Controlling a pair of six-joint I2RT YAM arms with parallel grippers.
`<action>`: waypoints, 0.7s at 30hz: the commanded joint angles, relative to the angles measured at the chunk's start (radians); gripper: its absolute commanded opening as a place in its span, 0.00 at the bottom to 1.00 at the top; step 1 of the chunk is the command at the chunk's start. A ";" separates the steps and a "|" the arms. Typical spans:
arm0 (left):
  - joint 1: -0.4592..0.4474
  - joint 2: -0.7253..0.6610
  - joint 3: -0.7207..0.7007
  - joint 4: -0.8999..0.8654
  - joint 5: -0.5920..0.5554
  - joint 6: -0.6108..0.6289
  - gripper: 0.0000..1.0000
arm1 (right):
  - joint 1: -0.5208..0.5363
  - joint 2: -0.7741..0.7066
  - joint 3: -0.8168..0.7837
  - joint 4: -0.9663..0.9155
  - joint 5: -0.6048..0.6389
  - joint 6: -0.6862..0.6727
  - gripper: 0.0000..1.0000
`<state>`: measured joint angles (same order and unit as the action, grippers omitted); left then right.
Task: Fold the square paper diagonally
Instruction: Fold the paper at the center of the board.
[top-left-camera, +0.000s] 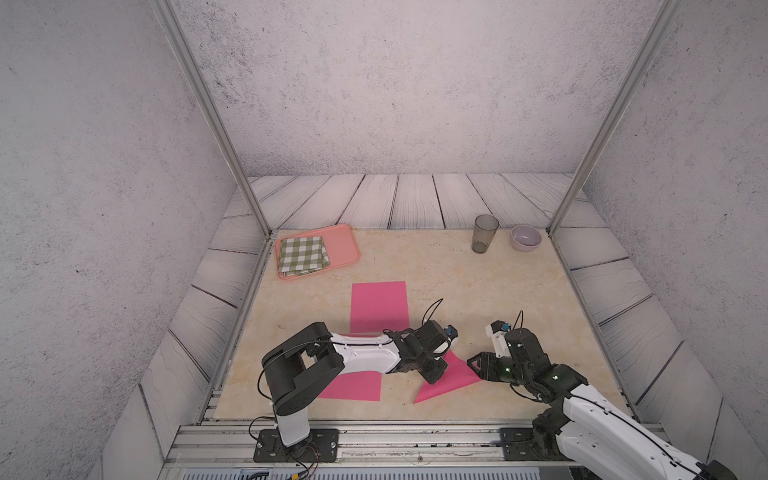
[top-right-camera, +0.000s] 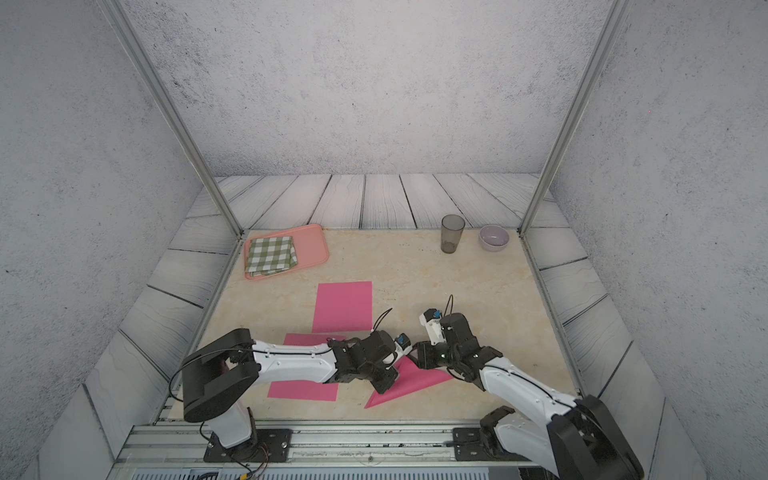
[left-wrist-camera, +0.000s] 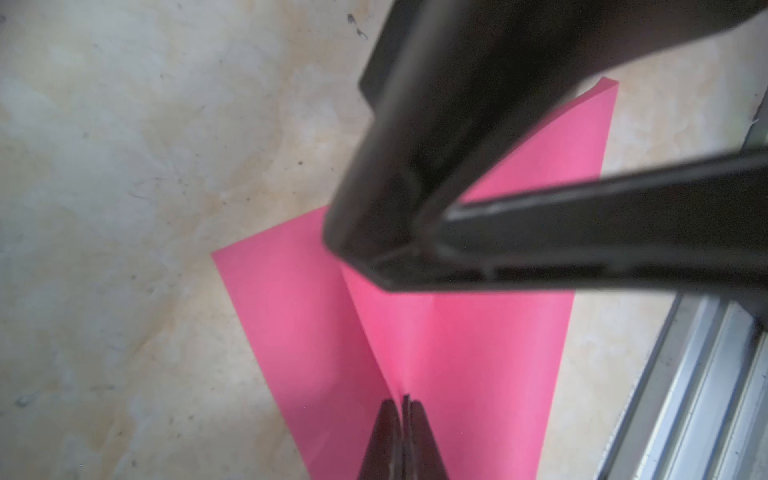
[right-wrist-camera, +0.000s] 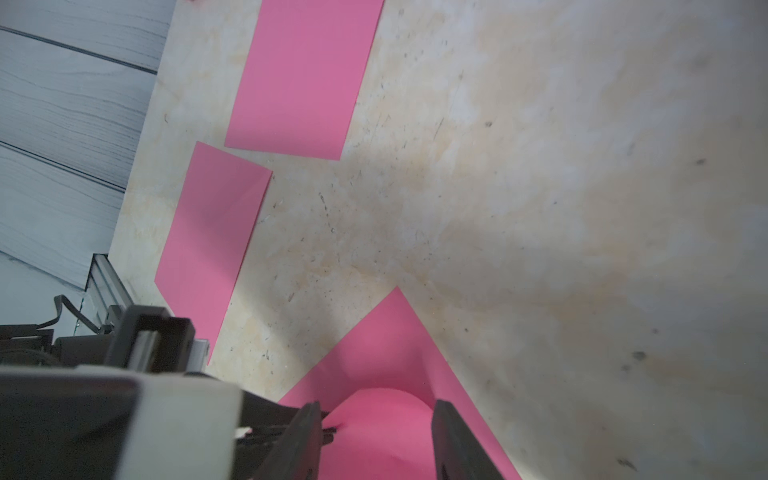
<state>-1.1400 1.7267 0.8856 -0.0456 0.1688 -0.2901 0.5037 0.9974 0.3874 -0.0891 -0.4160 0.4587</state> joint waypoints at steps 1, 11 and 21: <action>0.004 0.005 0.034 -0.019 0.011 0.032 0.00 | 0.006 -0.159 0.004 -0.149 0.115 0.016 0.46; 0.029 0.023 0.062 -0.031 0.021 0.041 0.00 | 0.006 -0.289 -0.040 -0.308 0.151 0.151 0.43; 0.065 0.068 0.087 -0.017 0.049 0.043 0.00 | 0.006 -0.243 -0.079 -0.259 0.136 0.195 0.42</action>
<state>-1.0878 1.7741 0.9466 -0.0635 0.1982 -0.2615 0.5037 0.7383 0.3244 -0.3538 -0.2825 0.6338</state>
